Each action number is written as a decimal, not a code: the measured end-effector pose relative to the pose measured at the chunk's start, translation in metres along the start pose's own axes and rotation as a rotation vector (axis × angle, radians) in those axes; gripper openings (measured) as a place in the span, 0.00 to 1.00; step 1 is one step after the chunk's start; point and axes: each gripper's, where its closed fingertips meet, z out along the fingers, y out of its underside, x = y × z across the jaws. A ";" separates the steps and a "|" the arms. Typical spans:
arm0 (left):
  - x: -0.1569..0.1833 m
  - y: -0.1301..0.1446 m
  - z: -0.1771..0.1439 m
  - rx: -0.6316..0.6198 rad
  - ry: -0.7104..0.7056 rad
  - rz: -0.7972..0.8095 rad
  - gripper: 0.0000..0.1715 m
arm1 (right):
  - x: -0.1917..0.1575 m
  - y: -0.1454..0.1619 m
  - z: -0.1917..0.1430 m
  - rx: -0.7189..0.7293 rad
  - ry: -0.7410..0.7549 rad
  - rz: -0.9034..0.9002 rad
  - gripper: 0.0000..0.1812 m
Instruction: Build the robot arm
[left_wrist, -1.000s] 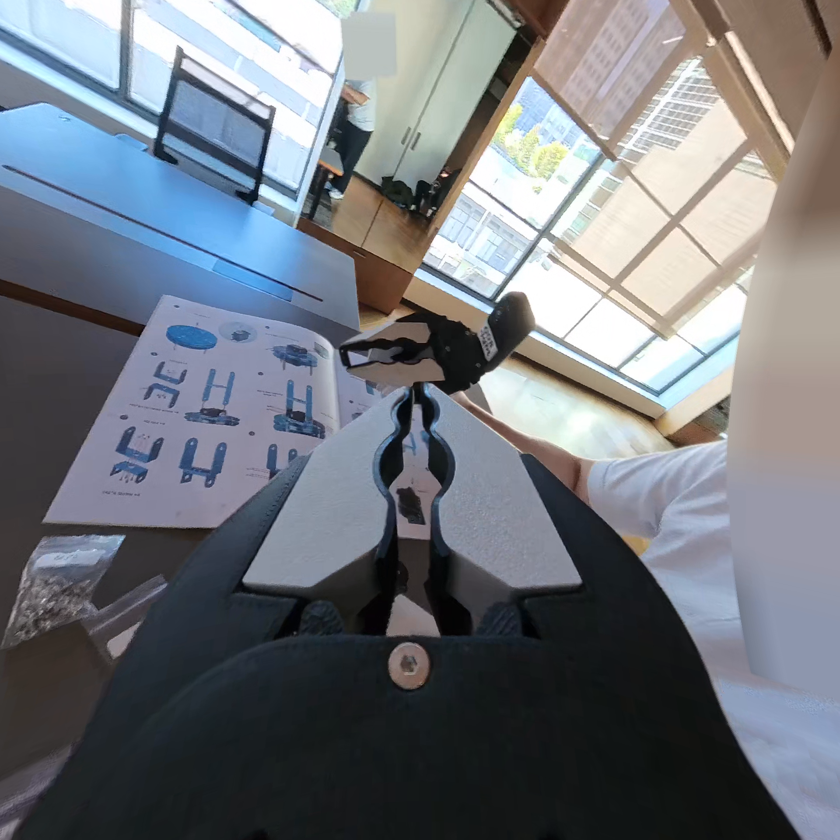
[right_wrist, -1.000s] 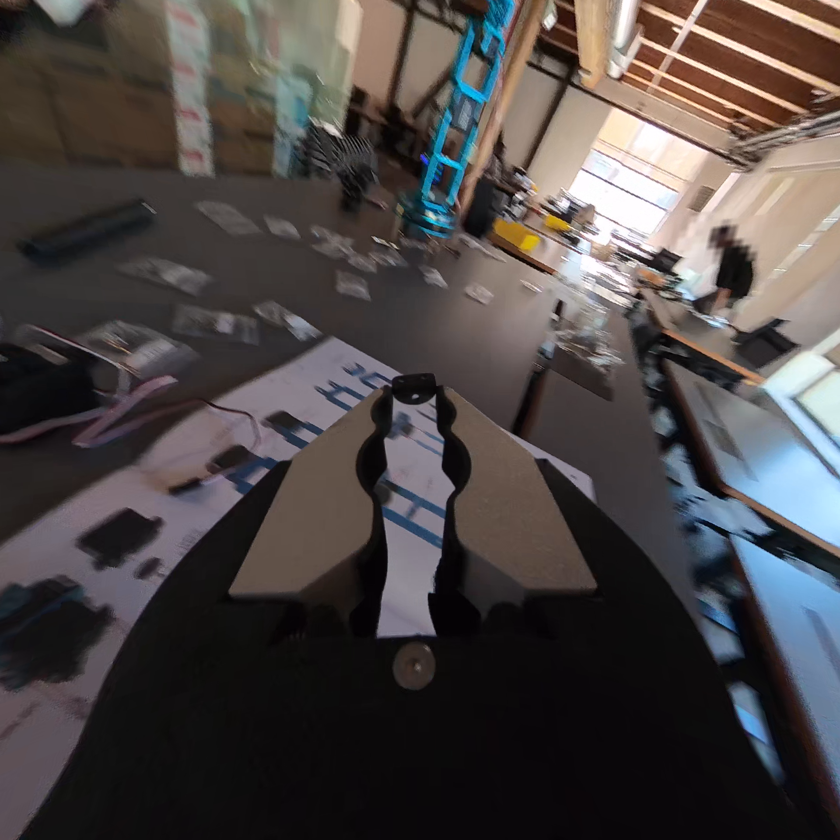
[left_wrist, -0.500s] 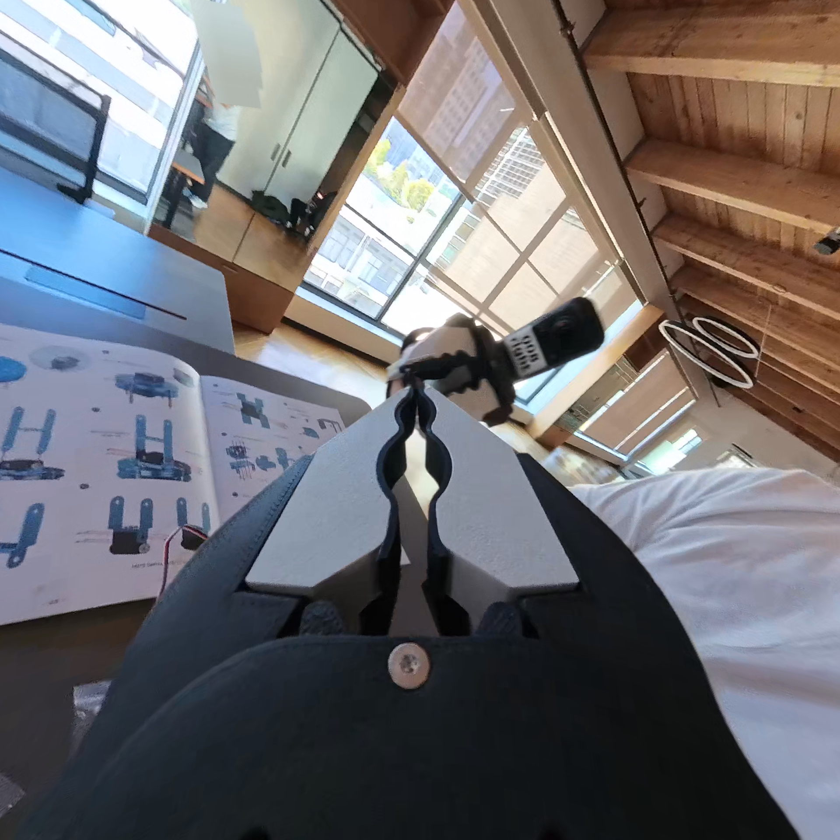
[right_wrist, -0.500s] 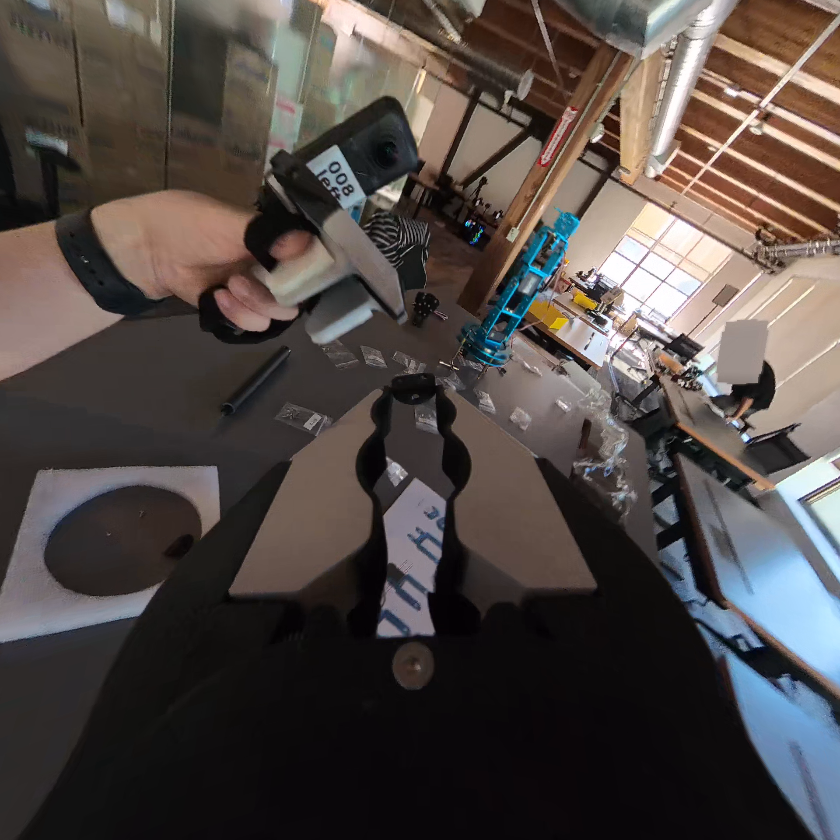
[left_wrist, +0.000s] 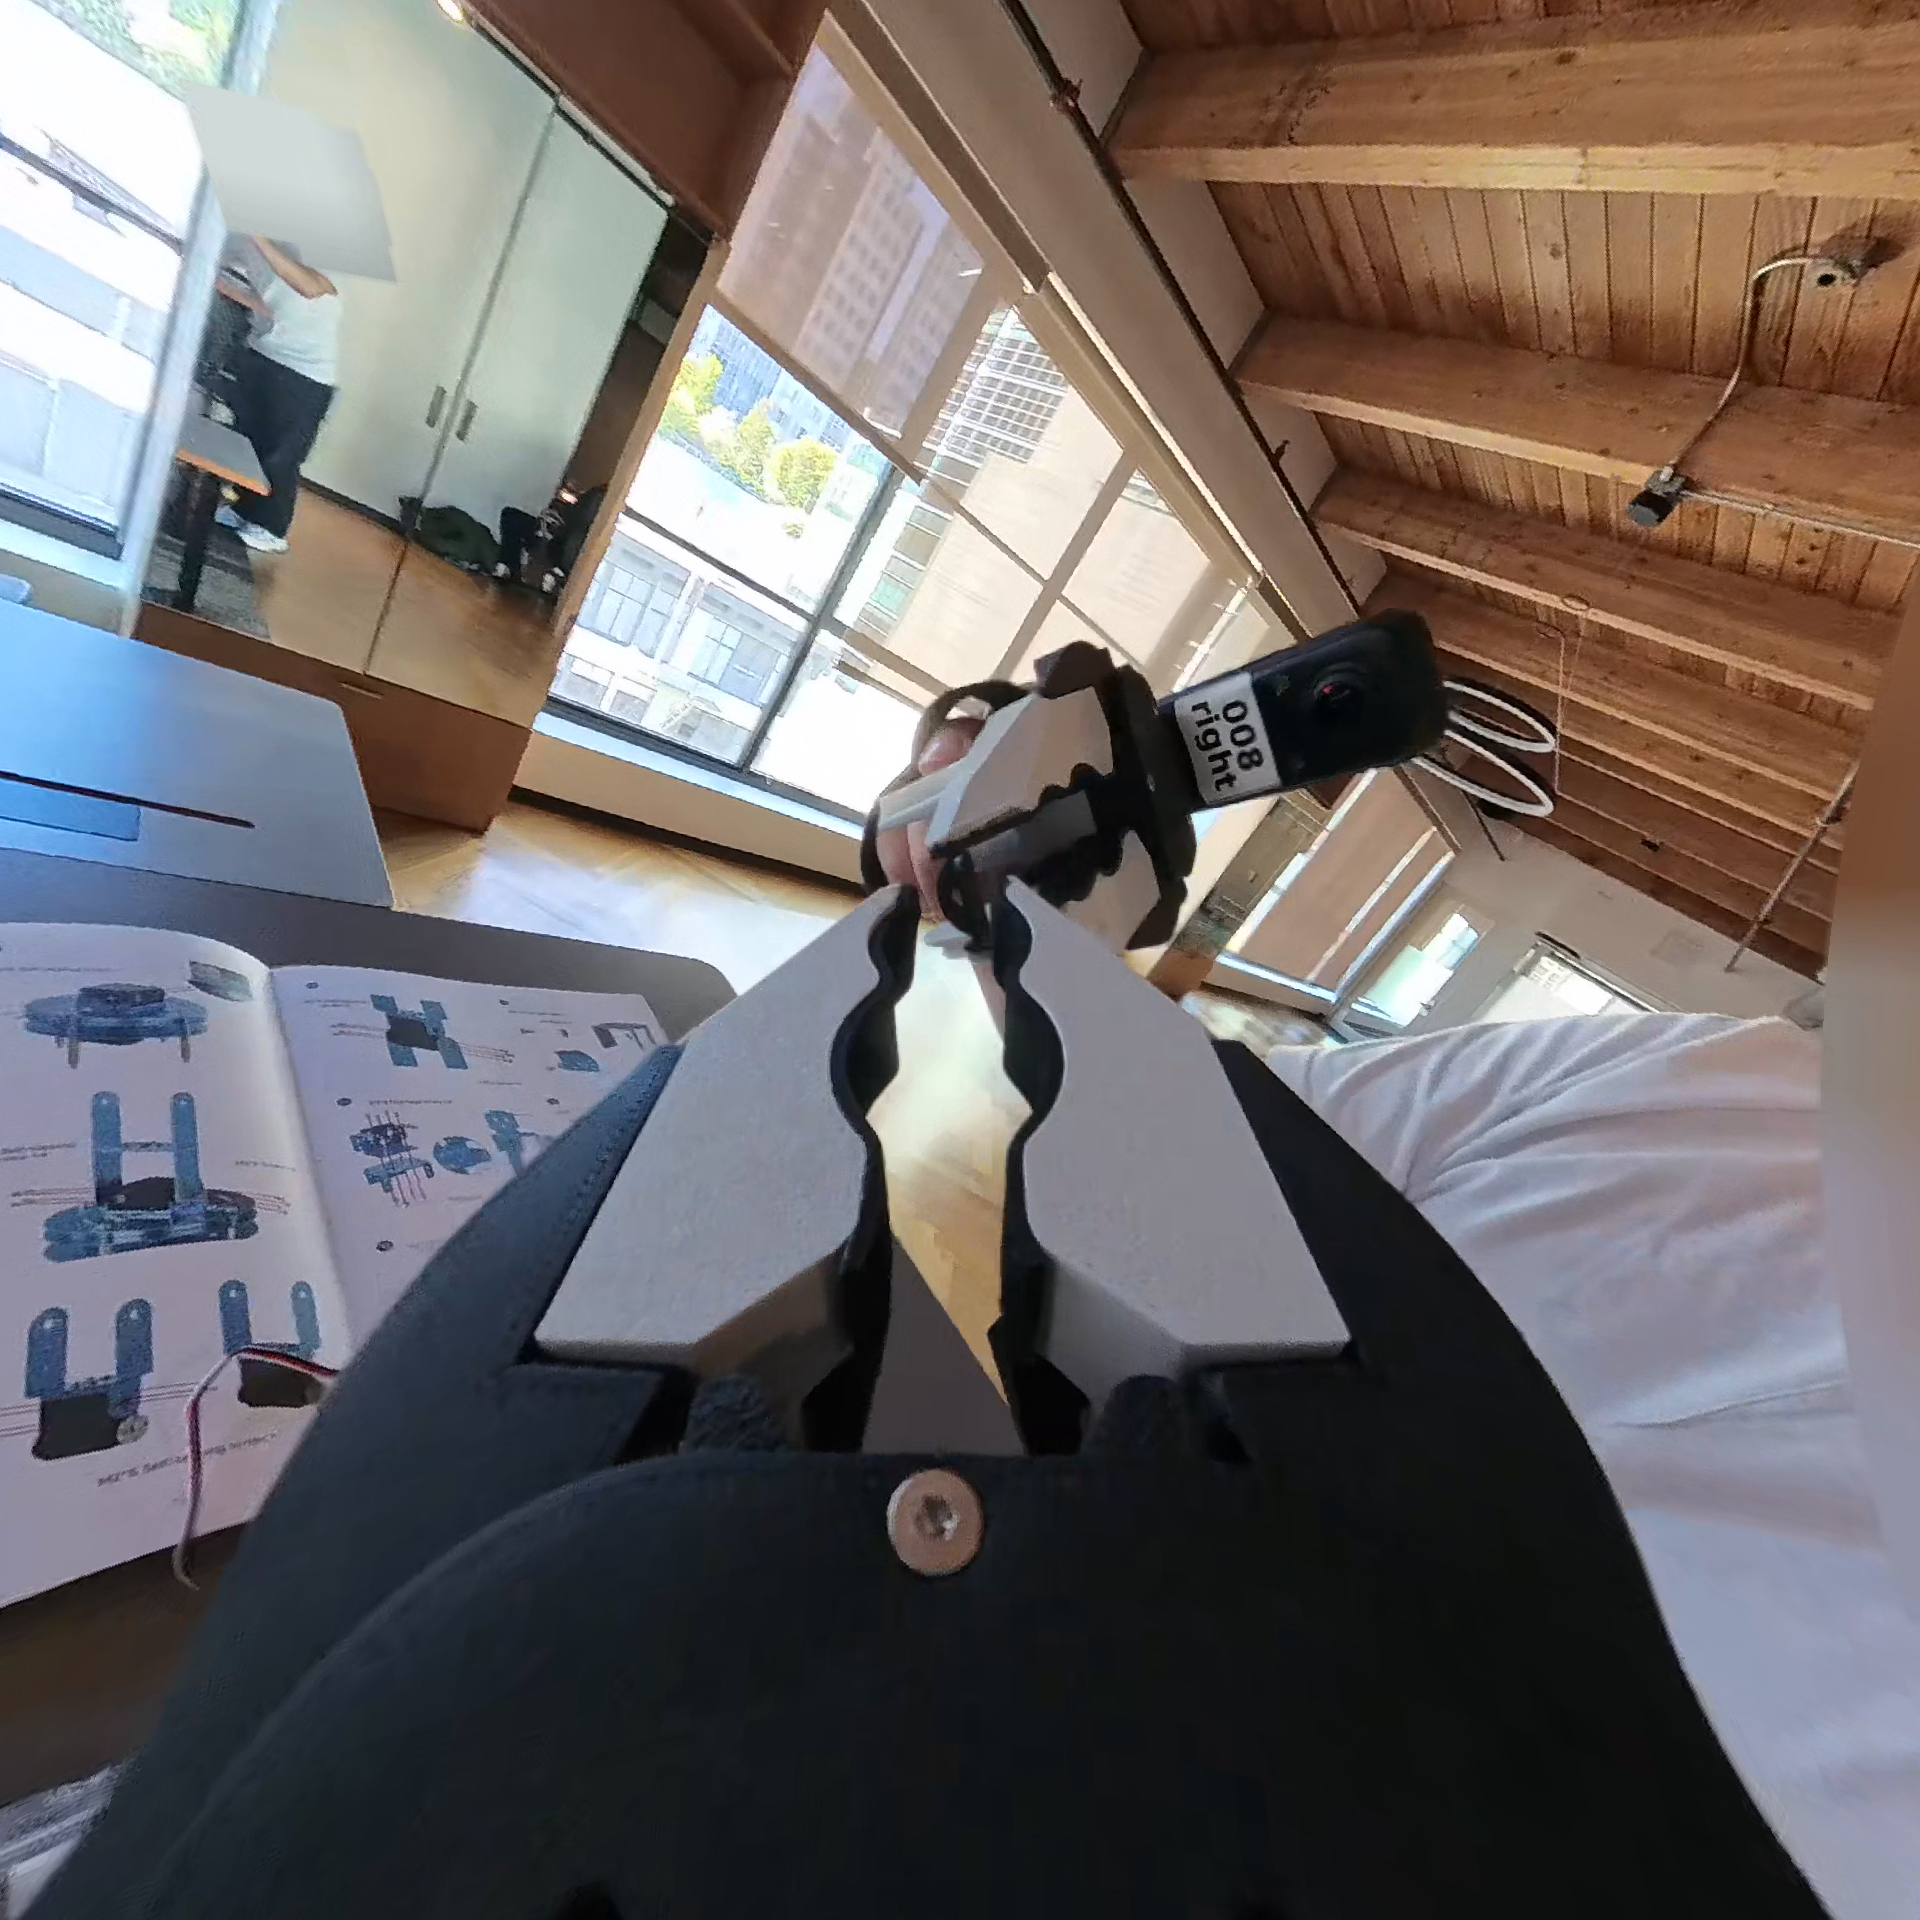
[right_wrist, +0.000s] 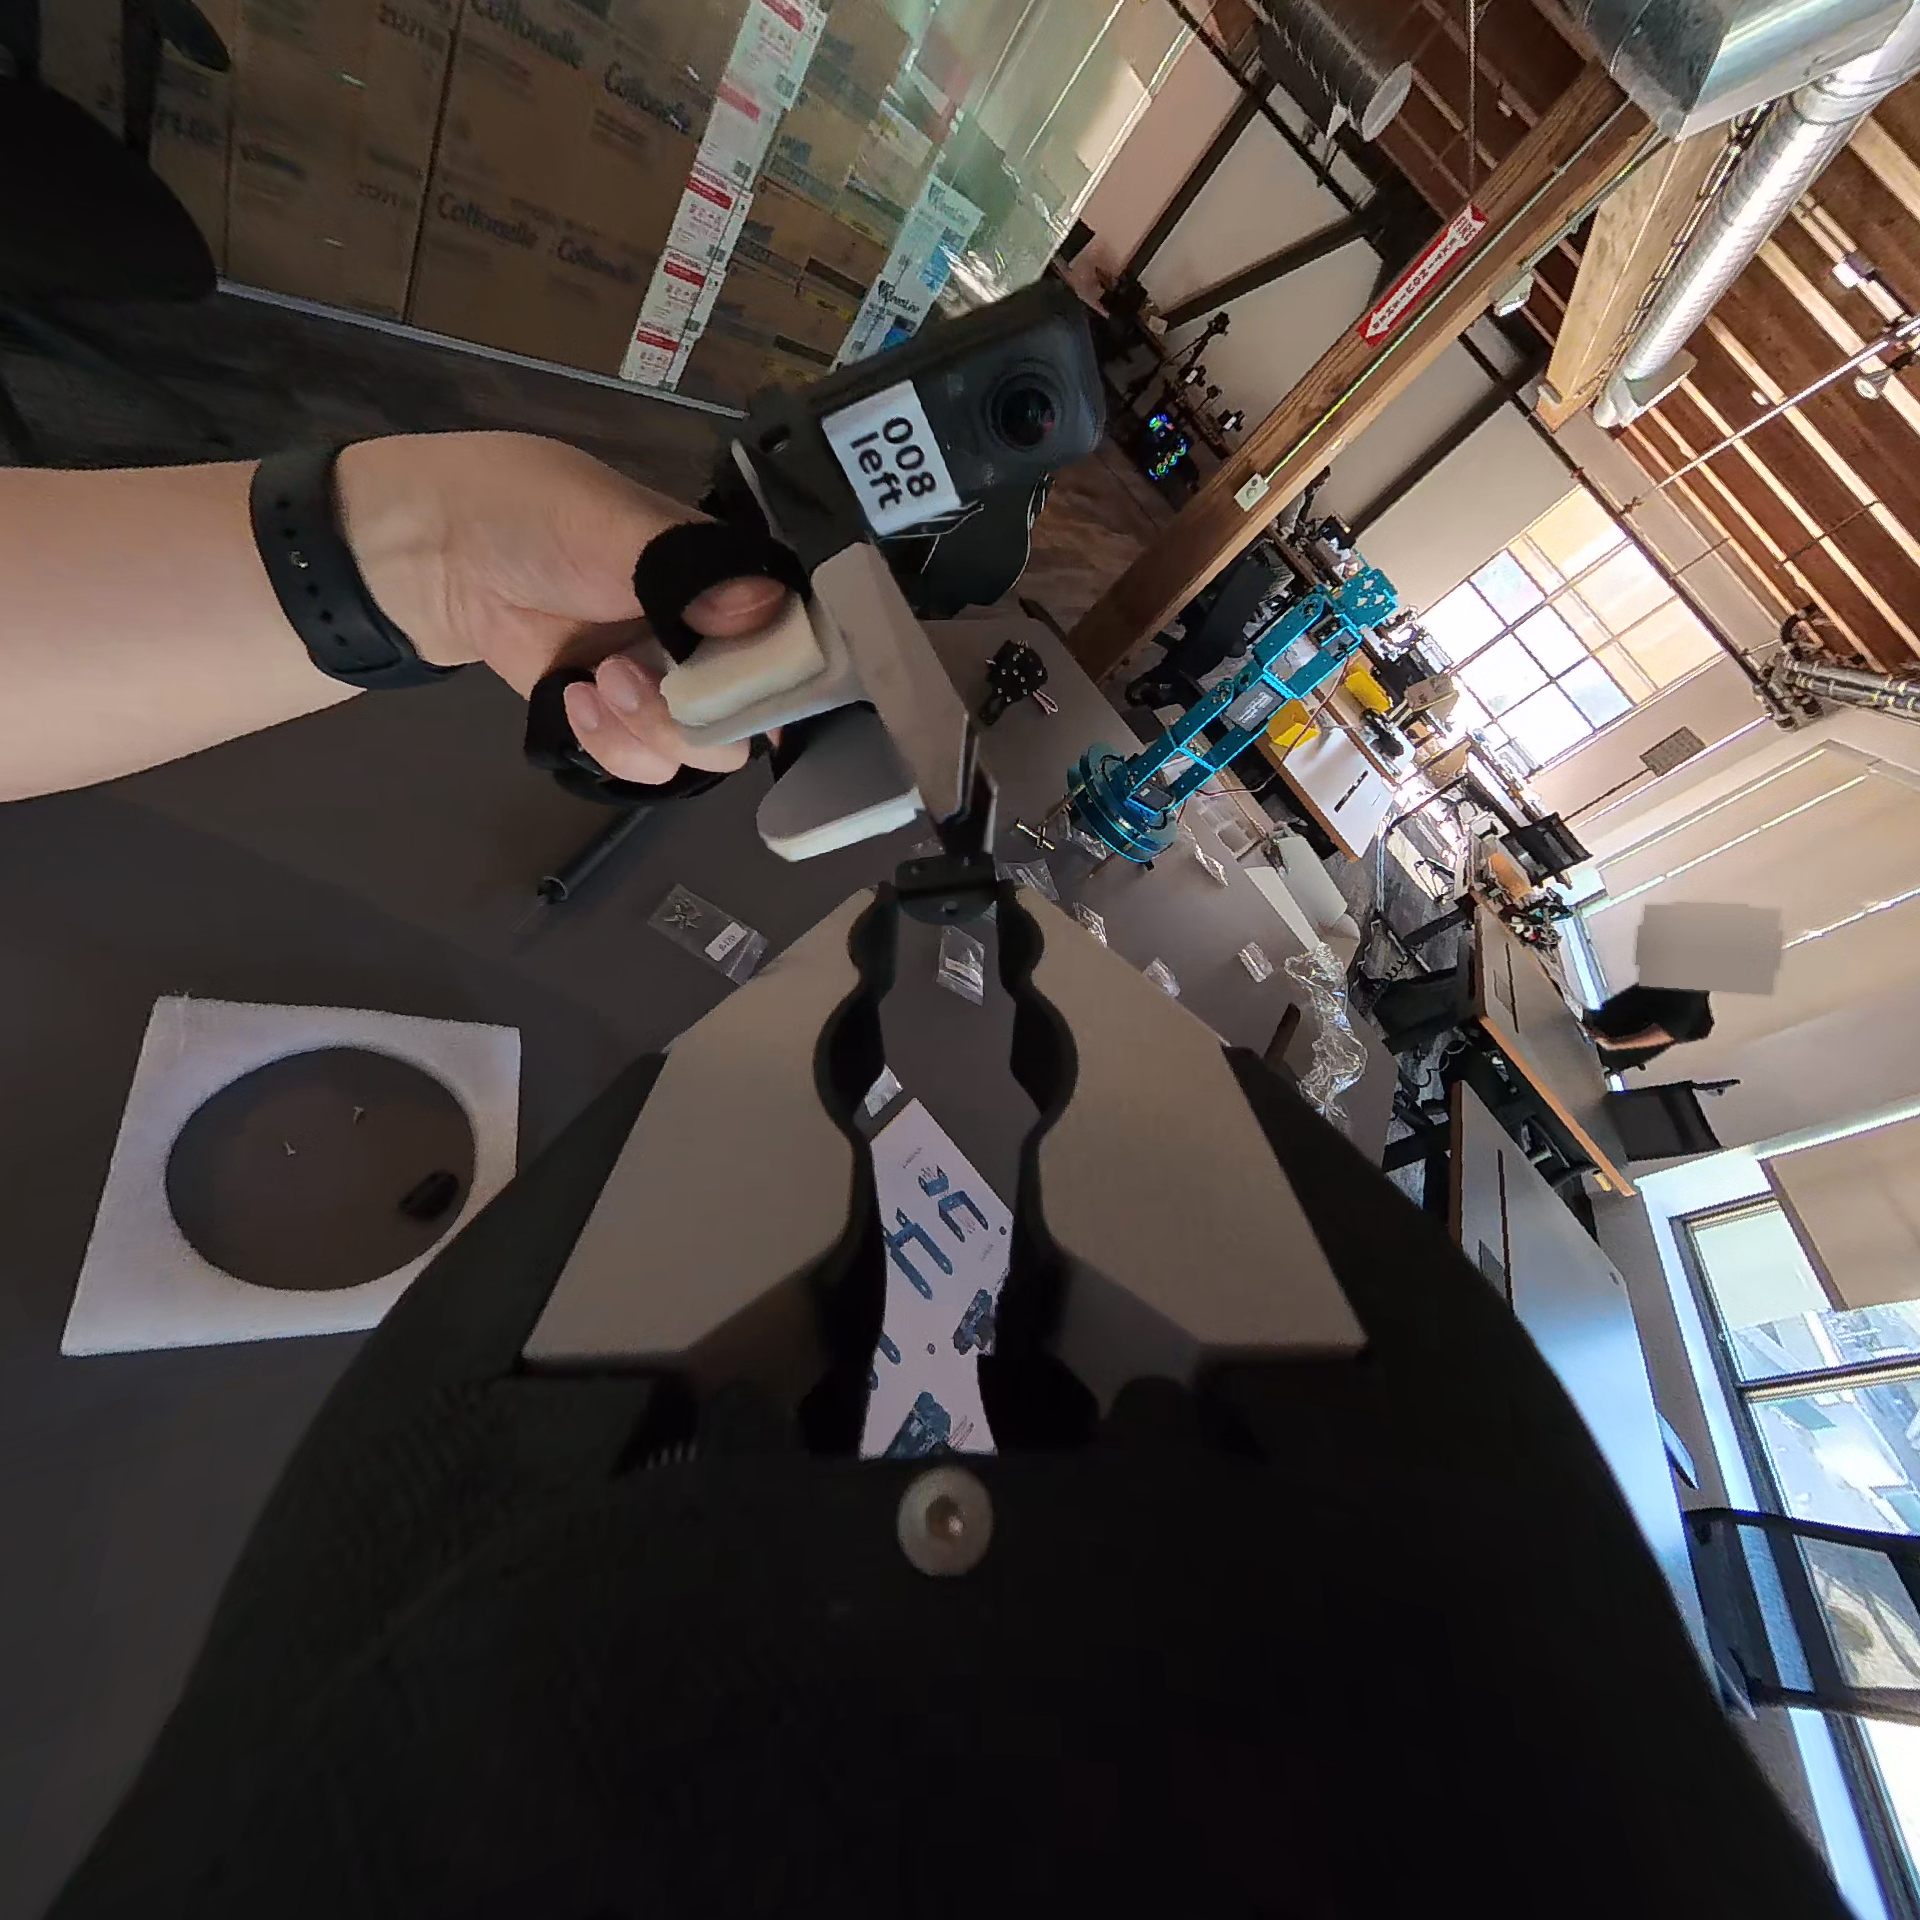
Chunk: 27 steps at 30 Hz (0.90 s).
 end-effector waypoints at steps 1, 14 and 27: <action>0.001 0.004 0.001 -0.020 0.017 -0.020 0.08 | 0.000 -0.001 0.000 0.002 -0.005 0.003 0.10; -0.006 0.020 0.014 -0.057 0.140 -0.142 0.02 | -0.006 0.014 0.000 0.016 -0.038 0.071 0.10; -0.003 0.030 0.012 -0.099 0.241 -0.122 0.02 | -0.018 0.022 -0.008 0.432 -0.299 0.892 0.18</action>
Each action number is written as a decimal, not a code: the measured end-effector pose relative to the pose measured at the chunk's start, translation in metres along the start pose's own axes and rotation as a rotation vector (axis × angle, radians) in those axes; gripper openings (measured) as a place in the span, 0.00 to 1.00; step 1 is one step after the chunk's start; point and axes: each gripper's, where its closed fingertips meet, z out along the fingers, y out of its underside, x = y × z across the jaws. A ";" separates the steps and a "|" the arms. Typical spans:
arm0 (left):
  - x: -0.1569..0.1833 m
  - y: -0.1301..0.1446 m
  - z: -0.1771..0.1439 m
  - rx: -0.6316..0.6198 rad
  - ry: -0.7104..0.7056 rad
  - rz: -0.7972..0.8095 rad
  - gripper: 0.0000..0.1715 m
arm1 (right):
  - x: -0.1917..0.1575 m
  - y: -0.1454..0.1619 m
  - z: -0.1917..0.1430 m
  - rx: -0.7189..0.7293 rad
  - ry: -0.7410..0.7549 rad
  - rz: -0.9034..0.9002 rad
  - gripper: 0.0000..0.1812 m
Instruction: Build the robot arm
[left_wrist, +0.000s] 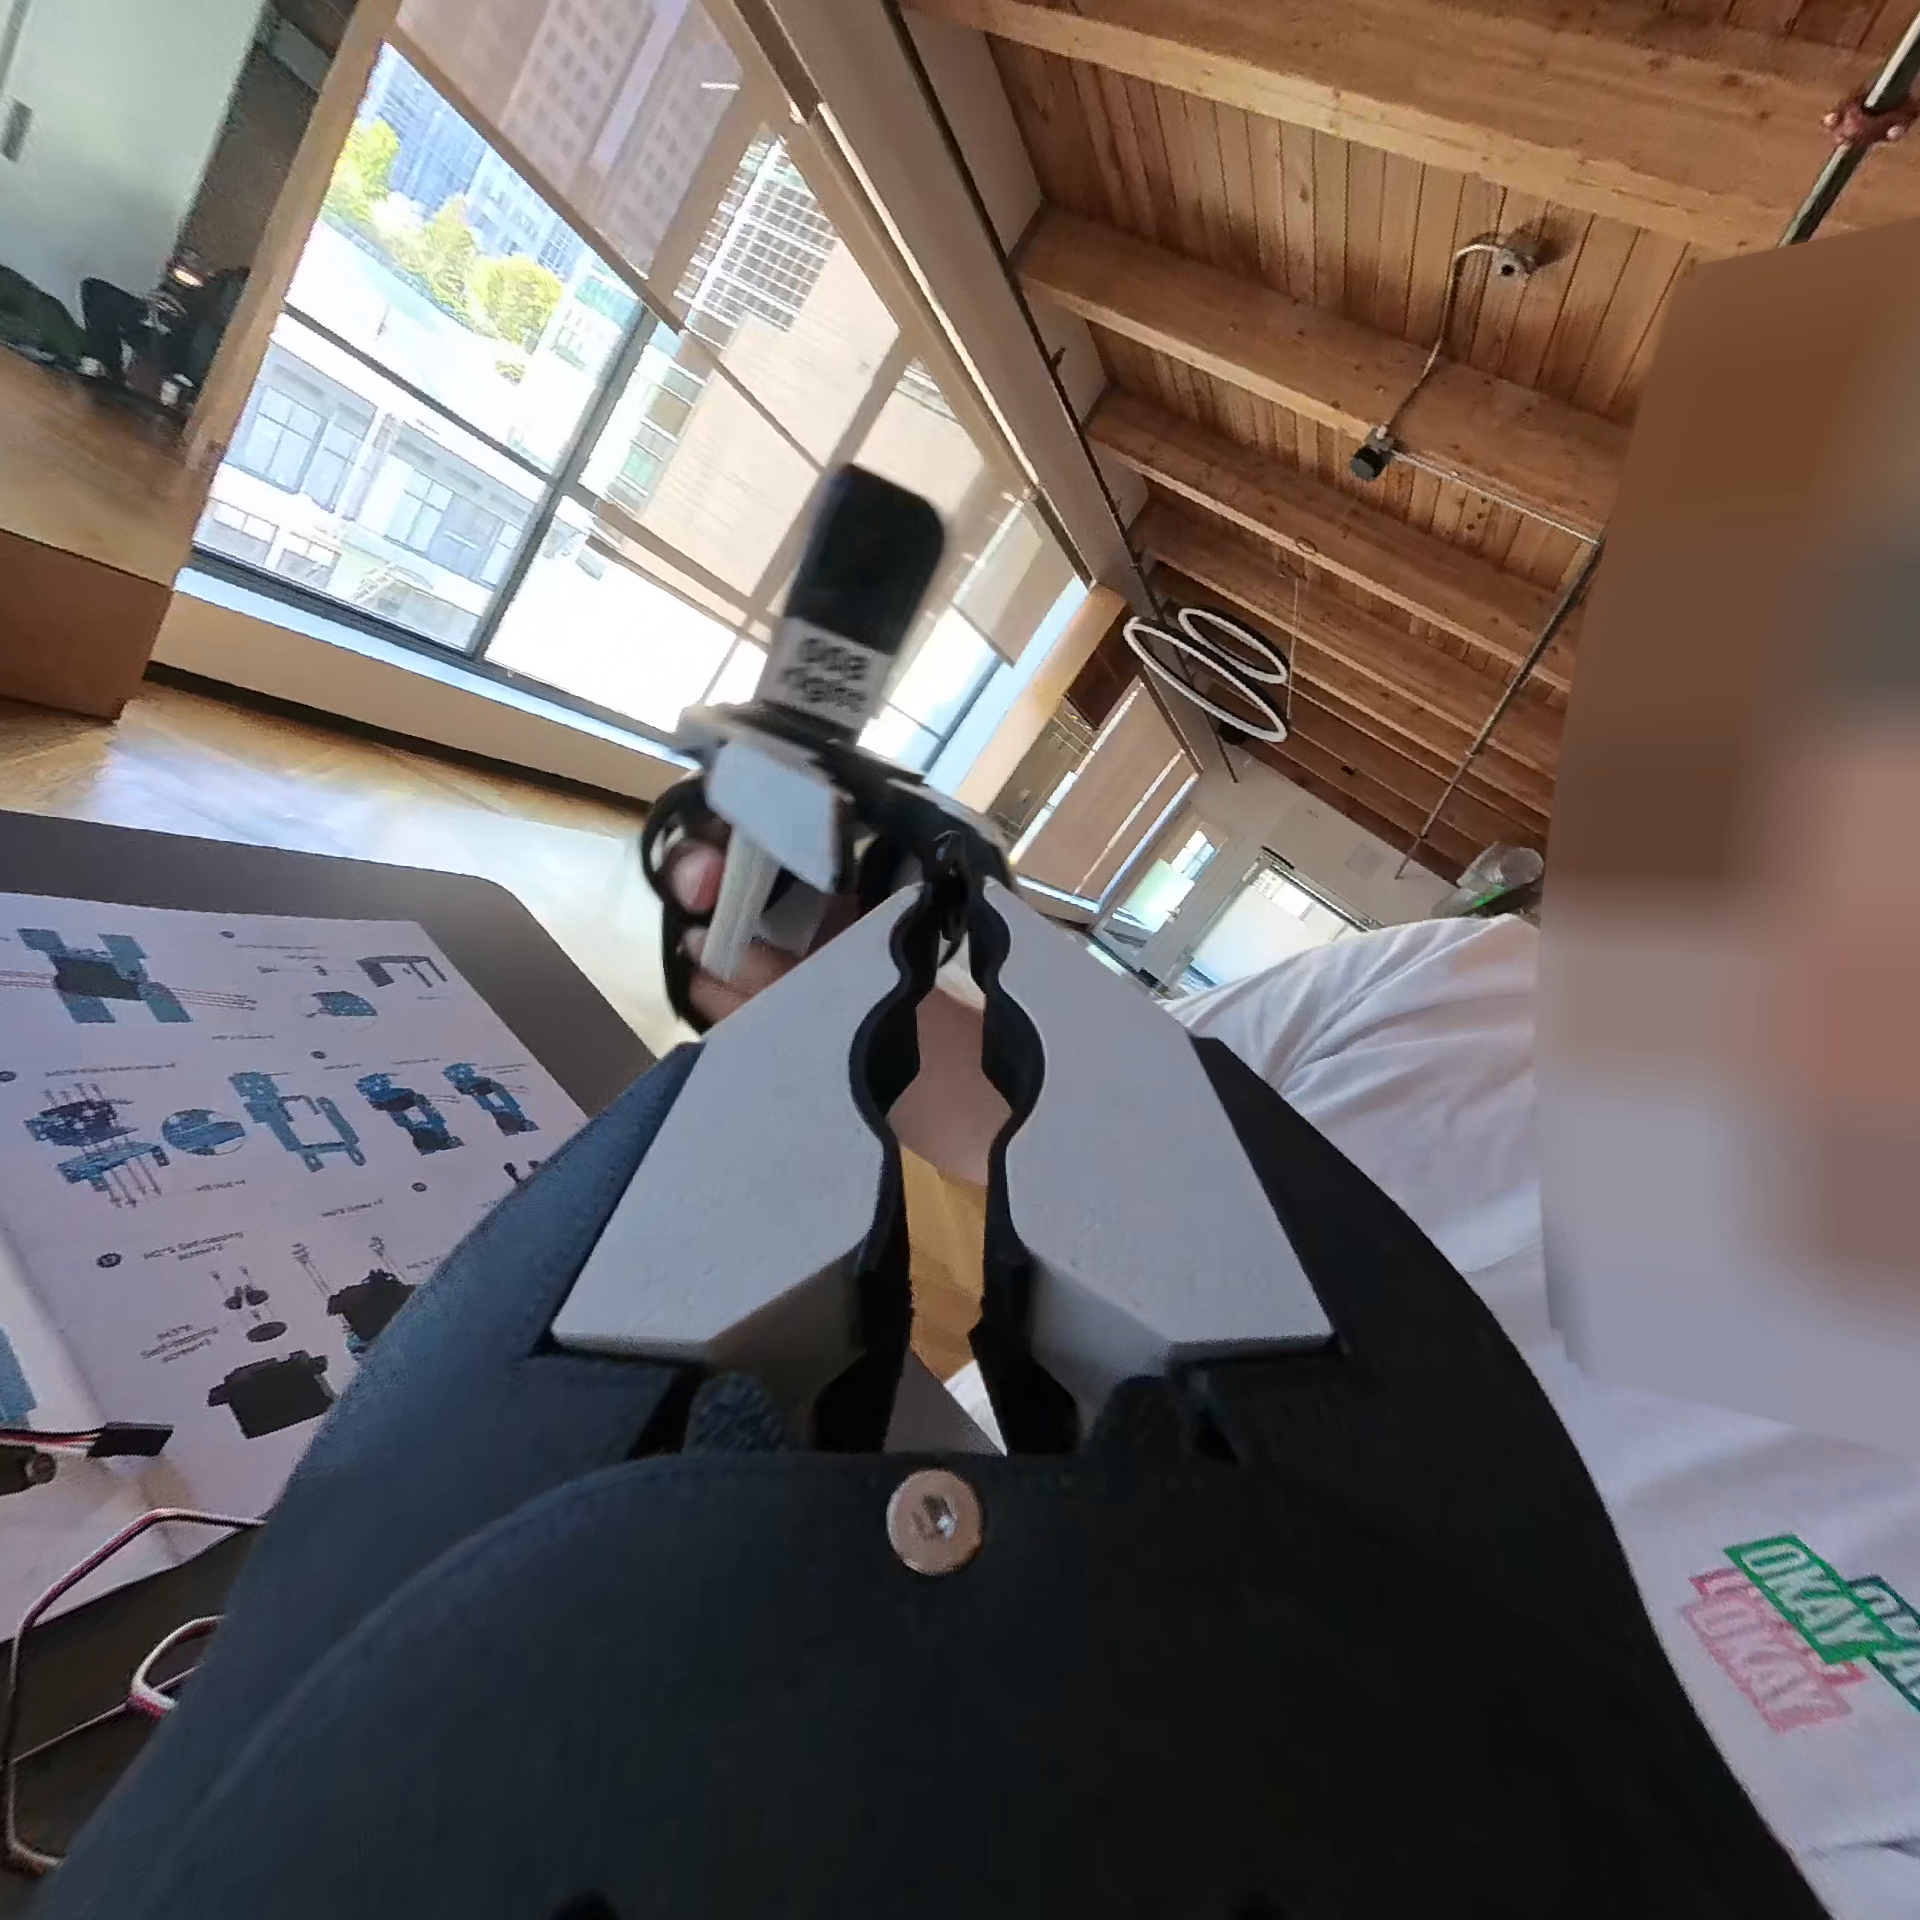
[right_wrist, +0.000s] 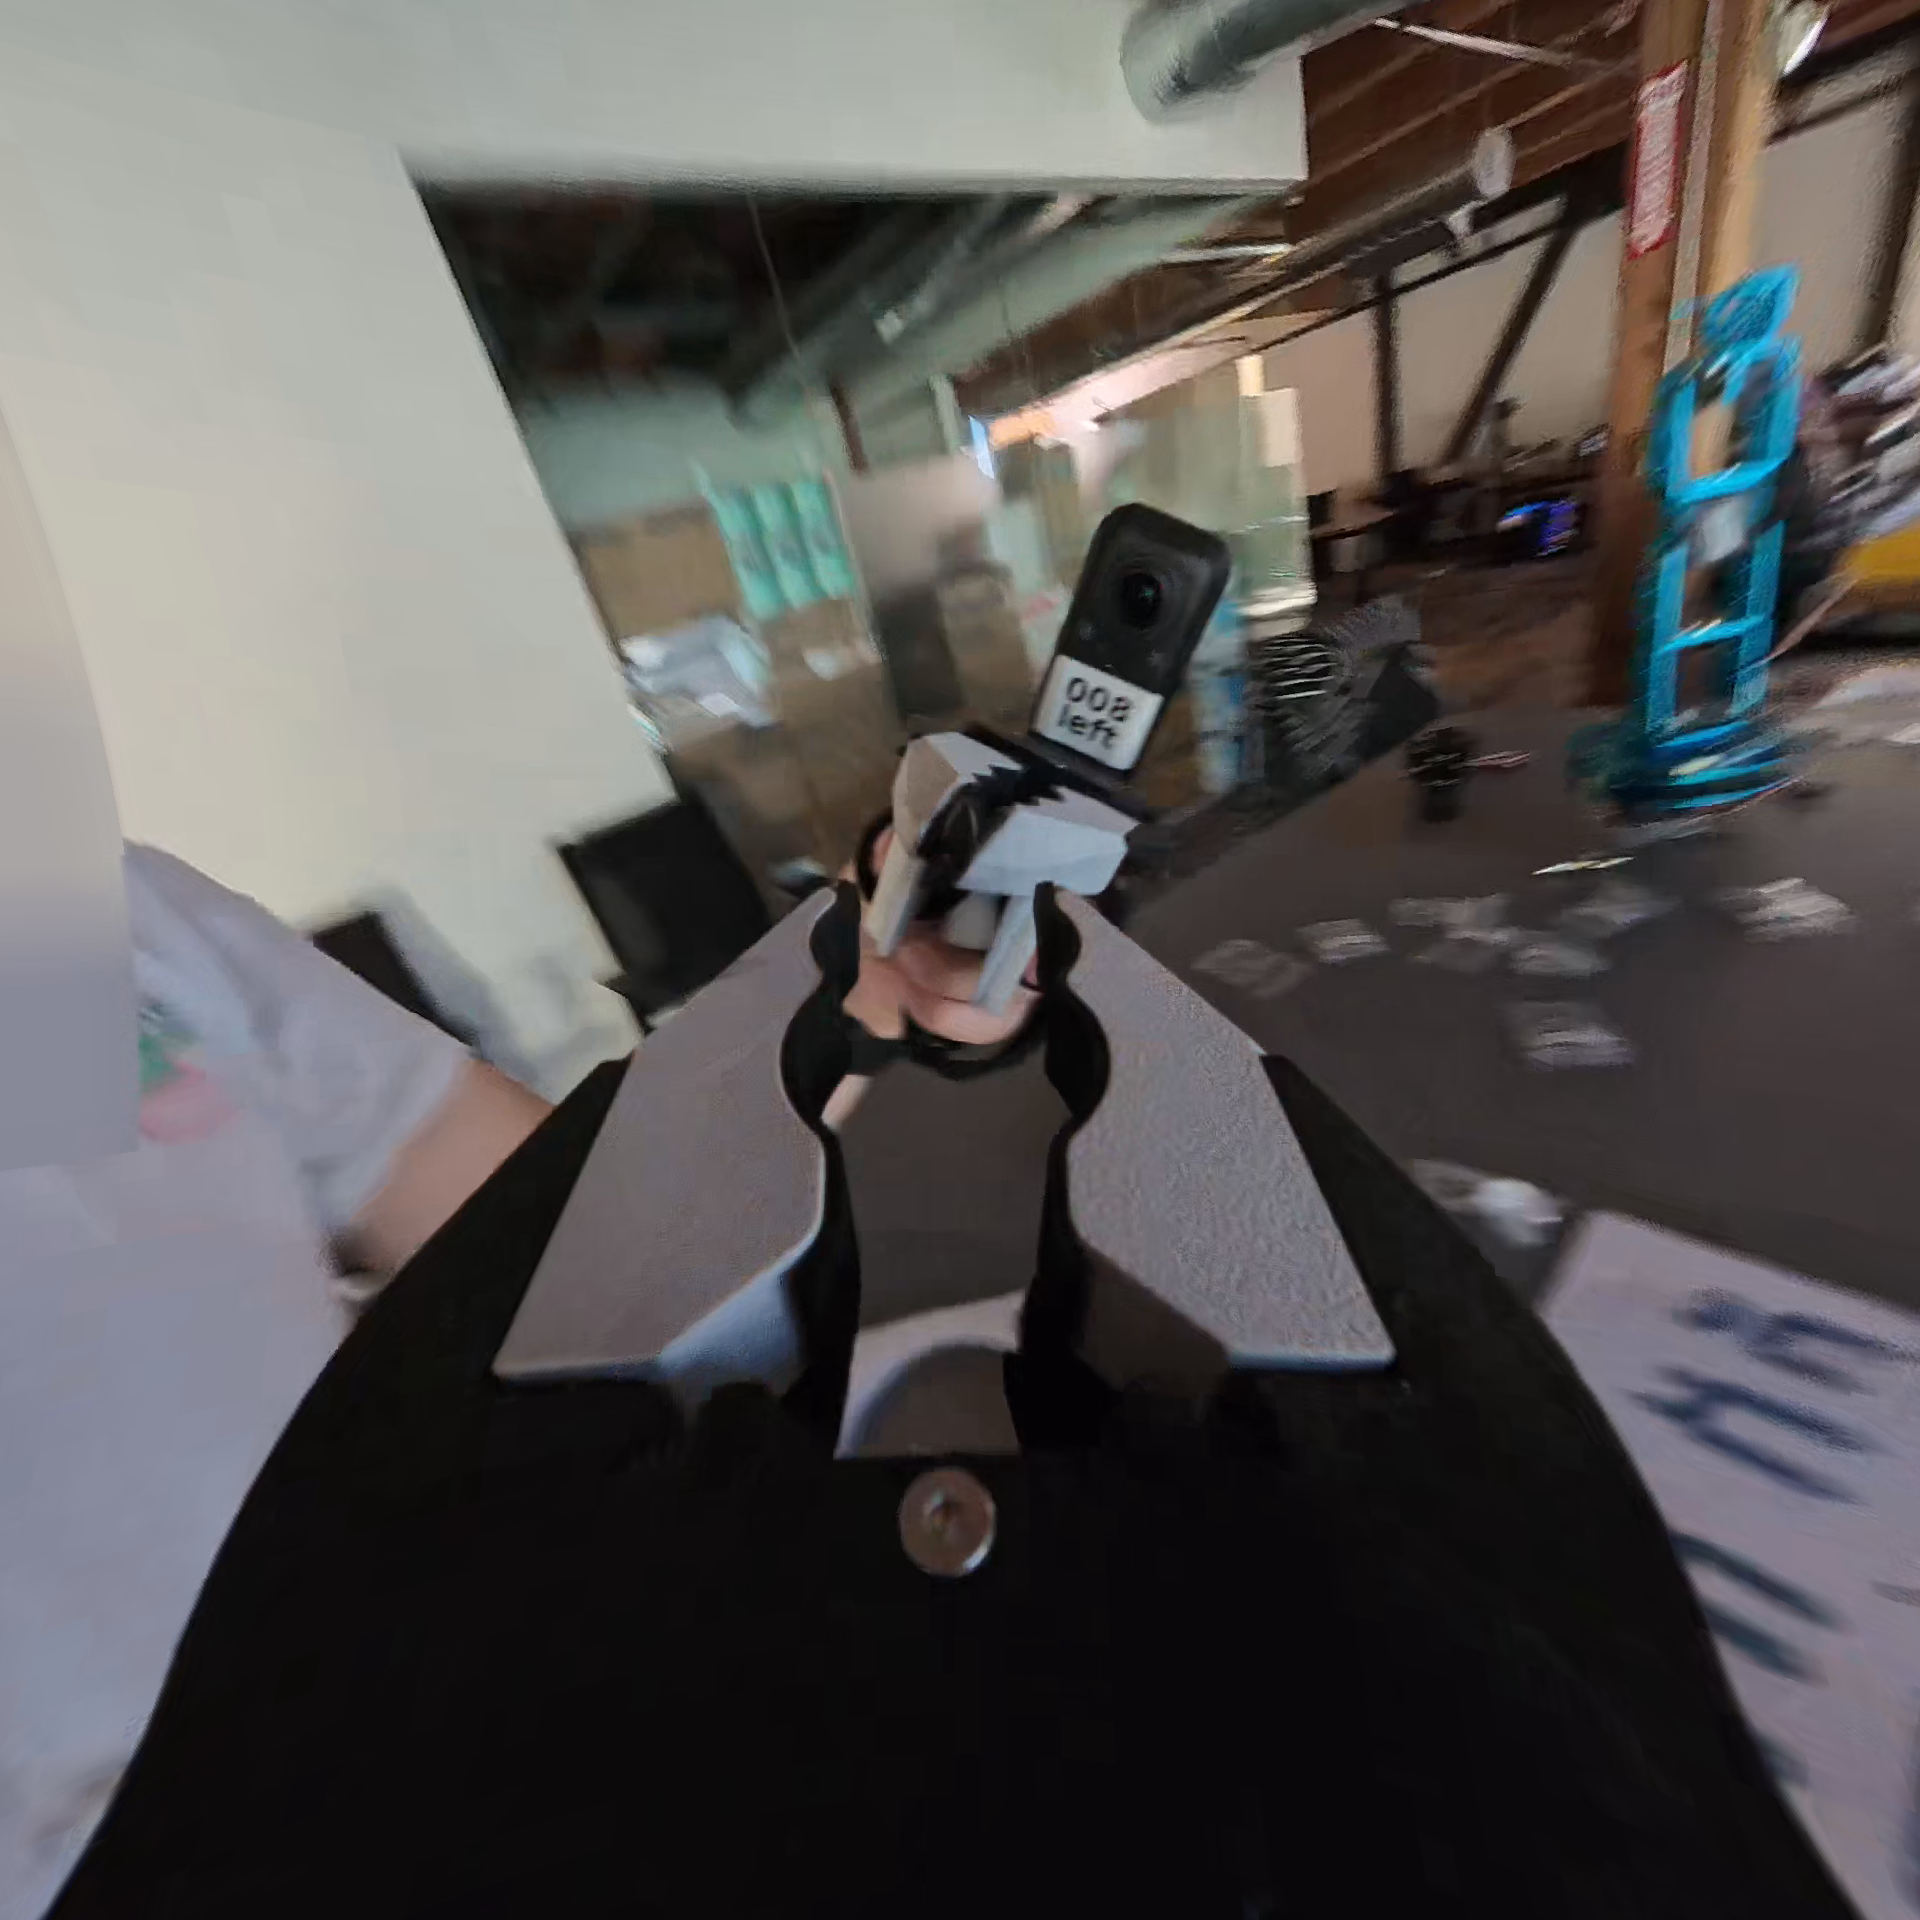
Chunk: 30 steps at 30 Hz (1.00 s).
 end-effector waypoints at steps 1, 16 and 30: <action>0.001 0.002 0.000 -0.007 0.017 -0.006 0.02 | 0.002 0.004 -0.001 0.027 -0.042 0.099 0.18; 0.028 0.009 0.006 -0.049 0.158 0.026 0.02 | -0.025 -0.006 0.004 0.099 -0.316 0.357 0.04; 0.001 0.015 0.000 -0.076 0.020 0.034 0.02 | -0.003 0.008 -0.001 0.062 -0.168 0.416 0.02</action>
